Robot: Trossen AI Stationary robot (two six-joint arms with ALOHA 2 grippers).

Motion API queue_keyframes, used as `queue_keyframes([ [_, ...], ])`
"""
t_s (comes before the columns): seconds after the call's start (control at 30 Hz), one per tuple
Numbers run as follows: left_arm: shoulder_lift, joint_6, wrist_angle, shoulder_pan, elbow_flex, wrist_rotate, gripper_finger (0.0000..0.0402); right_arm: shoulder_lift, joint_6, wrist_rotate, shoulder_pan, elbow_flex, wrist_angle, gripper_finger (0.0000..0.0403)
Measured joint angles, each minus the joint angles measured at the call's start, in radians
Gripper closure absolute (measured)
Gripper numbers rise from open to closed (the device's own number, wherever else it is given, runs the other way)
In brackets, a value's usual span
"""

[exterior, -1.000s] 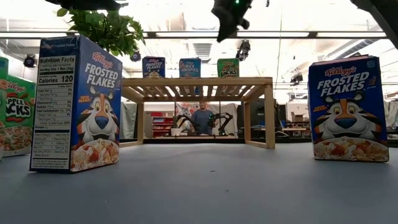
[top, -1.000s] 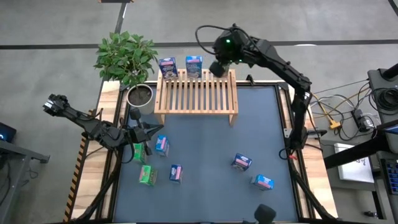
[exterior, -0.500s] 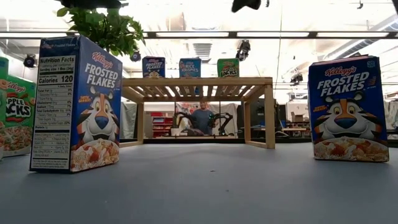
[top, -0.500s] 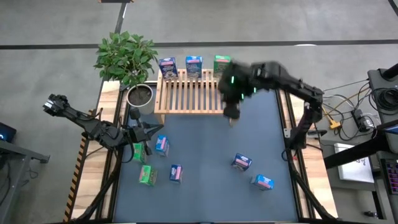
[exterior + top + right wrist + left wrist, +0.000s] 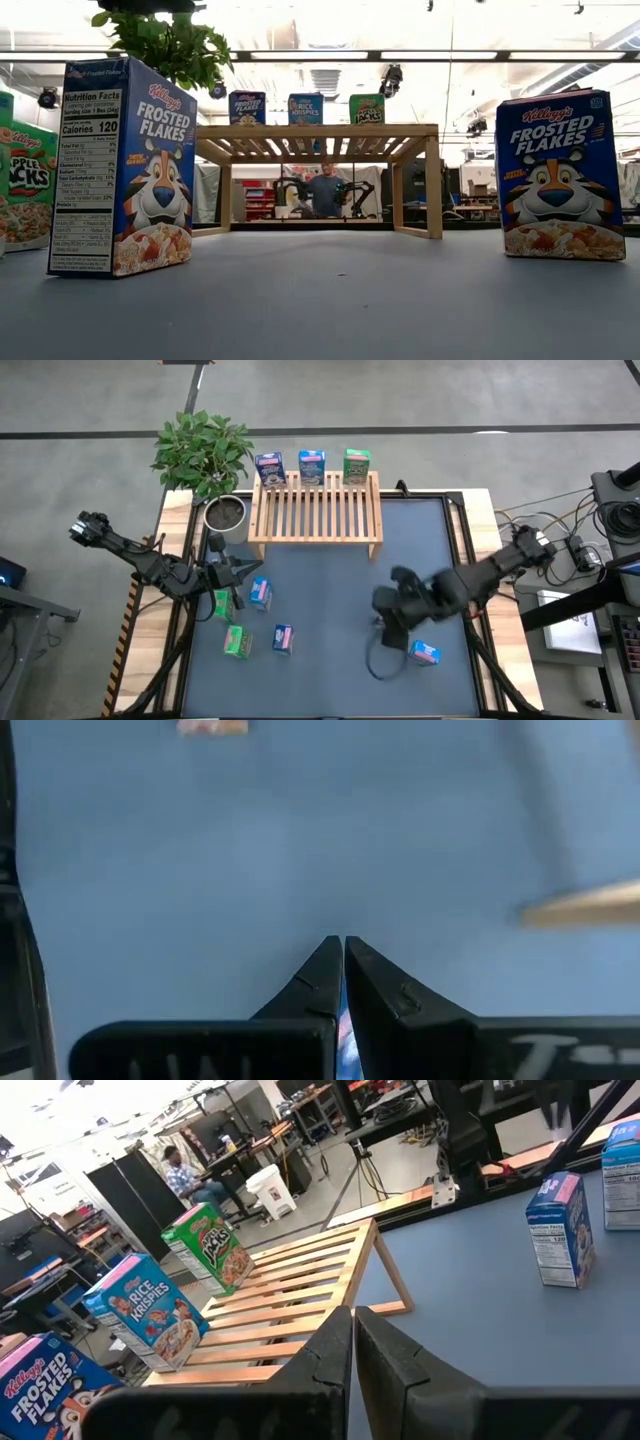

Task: Stack cereal on shelf
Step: Put the right blue cereal box on the shelf aligned with the blue cereal box

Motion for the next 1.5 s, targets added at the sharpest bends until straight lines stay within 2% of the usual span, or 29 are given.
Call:
queue_keyframes([
  [0.13,0.000,0.003,0.001,0.000,0.000,0.000,0.0402,-0.024,0.122,0.007,0.078,-0.113,-0.001,0.0394],
  [0.27,0.000,0.020,0.007,0.000,0.002,0.000,0.0402,-0.037,0.255,0.021,0.088,-0.183,-0.001,0.0391],
  [0.37,0.000,0.038,0.009,0.000,0.012,0.000,0.0402,-0.037,0.296,0.022,0.088,-0.216,0.011,0.0374],
  [0.5,0.000,0.061,0.009,0.000,0.013,0.000,0.0402,-0.036,0.310,0.022,0.089,-0.228,0.045,0.0327],
  [0.83,0.001,0.089,0.009,0.000,0.014,0.000,0.0402,-0.027,0.331,0.040,0.098,-0.248,0.066,0.0173],
  [1.03,0.002,0.103,0.010,0.000,0.016,0.000,0.0402,-0.016,0.331,0.039,0.104,-0.301,0.091,0.0123],
  [1.27,0.003,0.102,0.011,0.000,0.016,0.000,0.0402,-0.016,0.355,0.053,0.104,-0.371,0.123,0.0117],
  [1.37,0.003,0.097,0.011,0.000,0.015,0.000,0.0402,-0.016,0.343,0.053,0.104,-0.406,0.179,0.0132],
  [1.5,0.003,0.087,0.011,0.000,0.015,0.000,0.0402,-0.016,0.344,0.048,0.104,-0.436,0.206,0.0172],
])
